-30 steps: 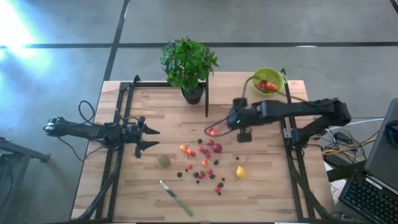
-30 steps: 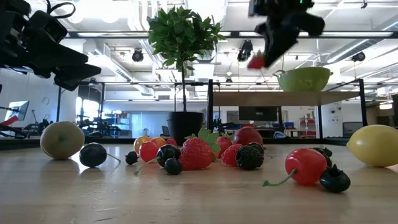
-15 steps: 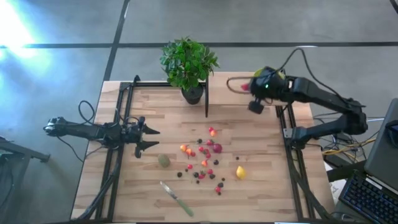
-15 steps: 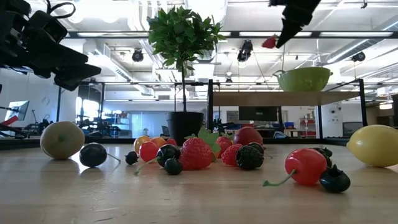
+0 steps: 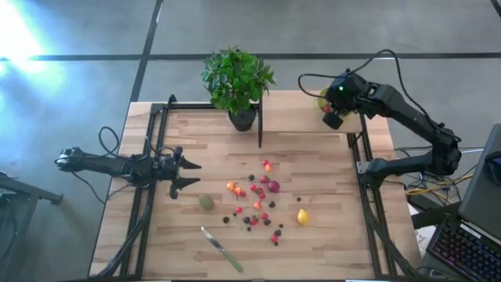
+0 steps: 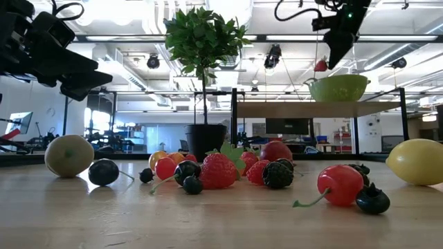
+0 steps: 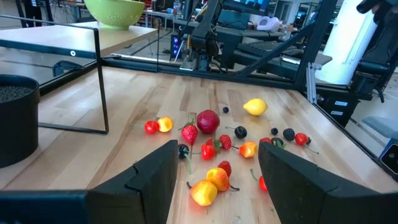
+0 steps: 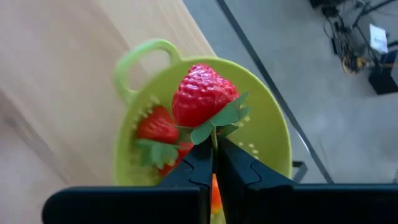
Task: Pick & Place Fruit
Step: Put the strawberry into the green strainer bowl on the shelf
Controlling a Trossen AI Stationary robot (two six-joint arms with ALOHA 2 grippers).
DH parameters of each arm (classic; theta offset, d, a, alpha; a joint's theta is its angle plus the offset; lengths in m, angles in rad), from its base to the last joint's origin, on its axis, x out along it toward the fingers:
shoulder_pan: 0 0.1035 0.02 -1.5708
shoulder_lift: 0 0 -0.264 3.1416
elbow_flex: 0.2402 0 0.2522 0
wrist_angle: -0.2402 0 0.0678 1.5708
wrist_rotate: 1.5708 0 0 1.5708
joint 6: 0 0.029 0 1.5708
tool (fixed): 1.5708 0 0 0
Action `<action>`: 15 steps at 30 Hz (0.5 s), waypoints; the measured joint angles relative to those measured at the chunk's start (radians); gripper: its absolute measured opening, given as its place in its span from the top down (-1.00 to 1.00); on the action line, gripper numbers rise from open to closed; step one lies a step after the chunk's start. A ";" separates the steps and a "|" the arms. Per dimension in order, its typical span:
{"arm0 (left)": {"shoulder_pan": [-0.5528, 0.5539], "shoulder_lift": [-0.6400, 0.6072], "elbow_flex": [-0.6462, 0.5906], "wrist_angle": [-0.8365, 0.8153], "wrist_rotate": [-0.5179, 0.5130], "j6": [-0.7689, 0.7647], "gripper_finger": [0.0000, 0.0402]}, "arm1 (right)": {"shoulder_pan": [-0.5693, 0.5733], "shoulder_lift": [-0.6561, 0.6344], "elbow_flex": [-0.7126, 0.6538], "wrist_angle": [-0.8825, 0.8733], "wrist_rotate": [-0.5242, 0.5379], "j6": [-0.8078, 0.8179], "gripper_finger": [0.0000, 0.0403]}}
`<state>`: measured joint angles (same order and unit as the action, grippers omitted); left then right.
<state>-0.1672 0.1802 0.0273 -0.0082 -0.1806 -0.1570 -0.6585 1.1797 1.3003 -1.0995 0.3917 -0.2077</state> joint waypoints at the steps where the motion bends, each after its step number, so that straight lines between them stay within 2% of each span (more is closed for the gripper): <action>1: 0.000 0.000 0.000 0.000 0.000 0.000 -0.14 | -0.011 0.000 0.000 -0.001 -0.001 0.000 0.96; 7: 0.000 0.000 0.000 0.000 0.000 0.000 -0.14 | -0.064 0.008 0.000 0.001 -0.081 0.004 0.96; 15: 0.000 0.000 0.000 0.000 0.000 0.000 -0.14 | -0.086 0.065 -0.002 0.001 -0.086 0.017 0.96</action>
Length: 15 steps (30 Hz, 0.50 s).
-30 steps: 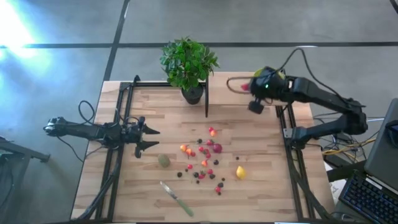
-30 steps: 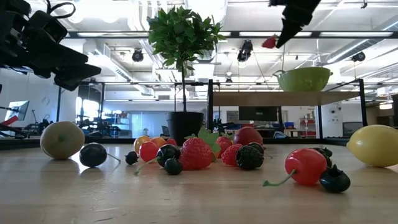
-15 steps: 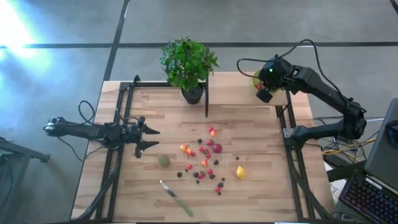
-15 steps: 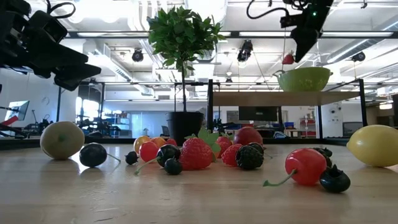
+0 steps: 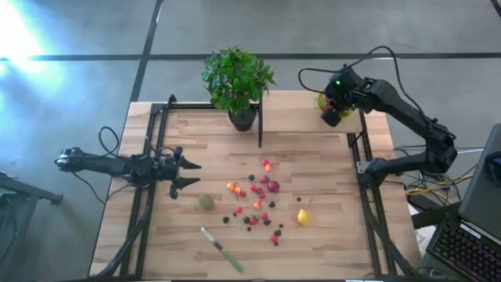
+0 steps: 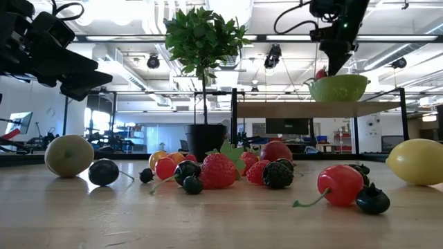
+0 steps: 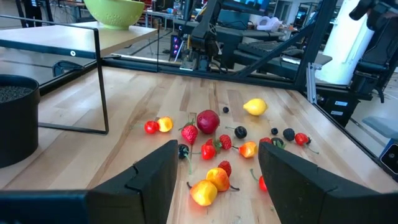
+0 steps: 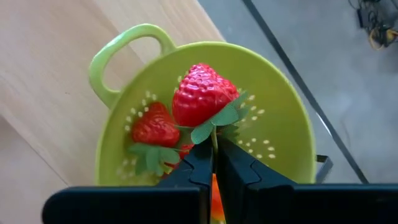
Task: Pick & Place Fruit
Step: Put the strawberry into the green strainer bowl on the shelf
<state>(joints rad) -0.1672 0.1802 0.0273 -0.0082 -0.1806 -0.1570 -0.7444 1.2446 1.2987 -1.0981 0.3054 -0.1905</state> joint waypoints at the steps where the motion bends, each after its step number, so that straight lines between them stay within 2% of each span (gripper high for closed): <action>1: 0.000 0.000 0.000 0.000 0.000 0.000 -0.14 | 0.000 0.009 0.000 0.000 0.000 0.000 0.96; 15: 0.000 0.000 0.000 0.000 0.000 0.000 -0.14 | -0.047 0.107 -0.001 -0.070 0.010 0.003 0.96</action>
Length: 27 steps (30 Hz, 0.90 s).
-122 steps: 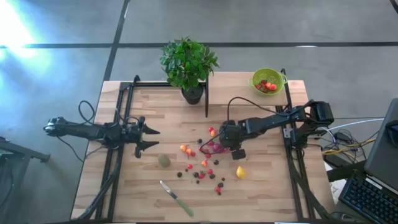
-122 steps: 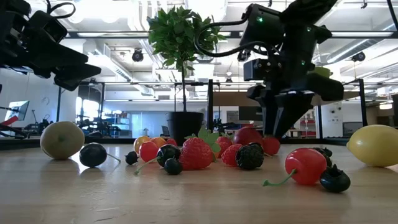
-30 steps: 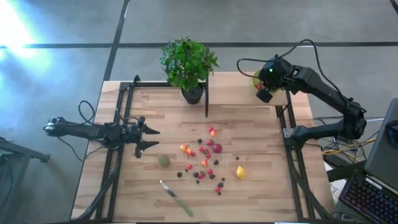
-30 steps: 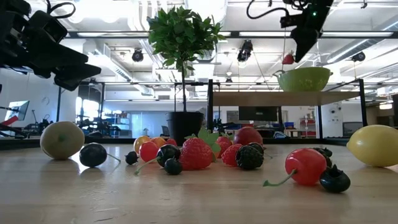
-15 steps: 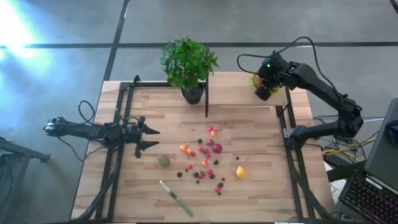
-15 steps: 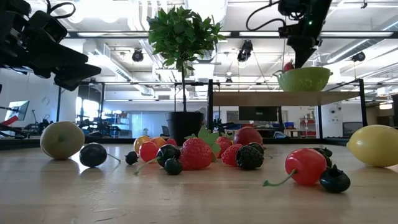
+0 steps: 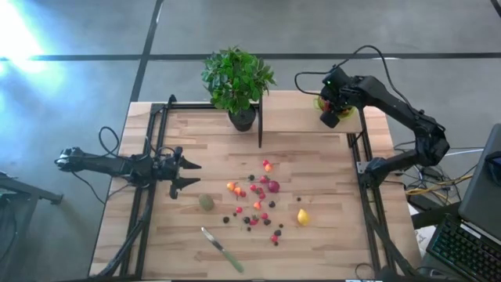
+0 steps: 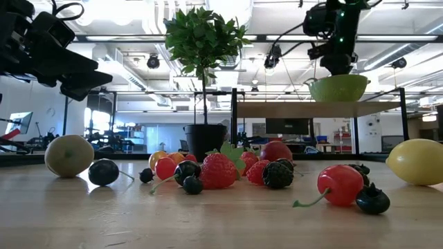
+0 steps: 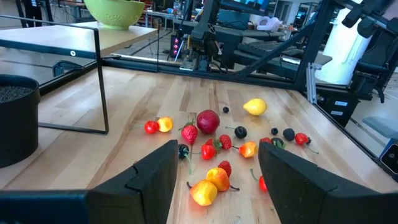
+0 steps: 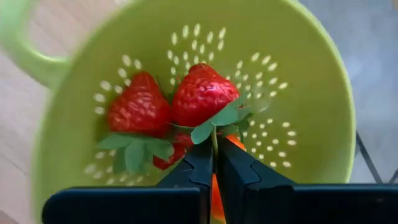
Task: Pick & Place Fruit
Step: Put the strawberry into the green strainer bowl on the shelf, then put the blueberry into the green strainer bowl on the shelf
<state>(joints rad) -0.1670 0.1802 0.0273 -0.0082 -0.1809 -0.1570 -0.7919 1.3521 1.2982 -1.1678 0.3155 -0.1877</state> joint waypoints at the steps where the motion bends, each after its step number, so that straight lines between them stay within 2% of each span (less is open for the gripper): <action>1: 0.000 0.000 0.000 0.000 0.000 0.000 -0.14 | -0.003 0.004 0.000 -0.005 0.000 0.002 0.96; 13: 0.000 0.000 0.000 0.000 0.000 0.000 -0.14 | -0.014 0.001 0.000 -0.006 -0.002 0.012 0.91; 27: 0.000 0.000 0.000 0.000 0.000 0.000 -0.14 | -0.012 -0.025 0.045 -0.011 -0.002 0.002 0.32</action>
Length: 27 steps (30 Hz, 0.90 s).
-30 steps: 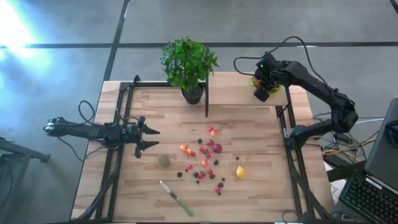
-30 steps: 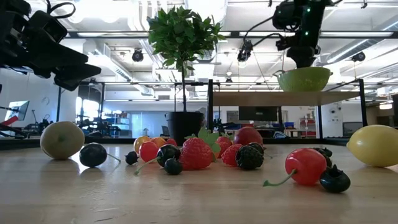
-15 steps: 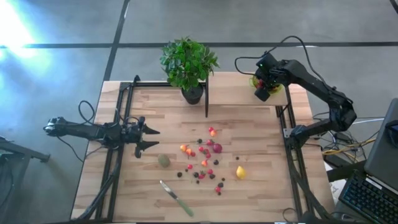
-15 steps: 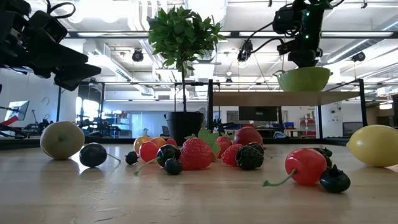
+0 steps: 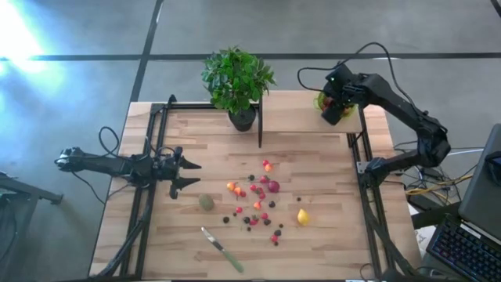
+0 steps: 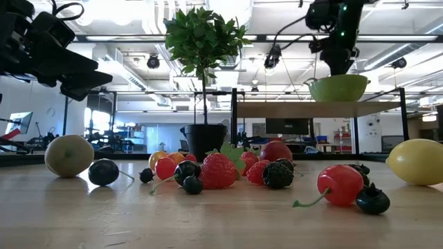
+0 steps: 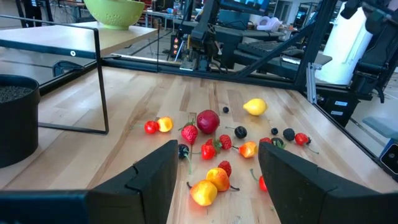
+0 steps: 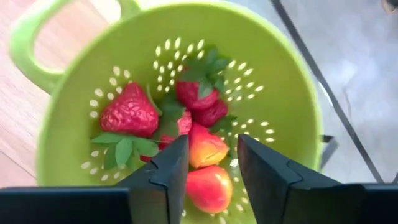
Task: Pick & Place Fruit
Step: Put the blueberry into the green strainer bowl on the shelf
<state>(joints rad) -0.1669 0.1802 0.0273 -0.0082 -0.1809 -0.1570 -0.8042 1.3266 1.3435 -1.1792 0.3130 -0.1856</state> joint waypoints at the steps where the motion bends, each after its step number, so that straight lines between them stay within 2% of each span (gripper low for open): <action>1: 0.000 0.000 0.000 0.000 0.000 0.000 -0.14 | 0.001 -0.007 0.008 0.000 -0.001 0.002 0.30; 6: 0.000 0.000 0.000 0.000 0.000 0.000 -0.14 | 0.016 -0.057 0.026 0.001 -0.044 0.003 0.28; 14: 0.000 0.000 0.000 0.000 0.000 0.000 -0.14 | 0.106 -0.152 0.026 0.007 -0.229 0.025 0.48; 17: 0.000 0.000 0.000 0.000 0.000 0.000 -0.14 | 0.180 -0.180 0.026 0.010 -0.266 0.043 0.58; 27: 0.000 0.000 0.000 0.000 0.000 0.000 -0.14 | 0.539 -0.191 0.008 0.108 -0.265 0.133 0.84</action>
<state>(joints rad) -0.1673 0.1799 0.0273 -0.0082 -0.1807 -0.1570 -0.2650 1.1358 1.3519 -1.0707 0.0478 -0.0522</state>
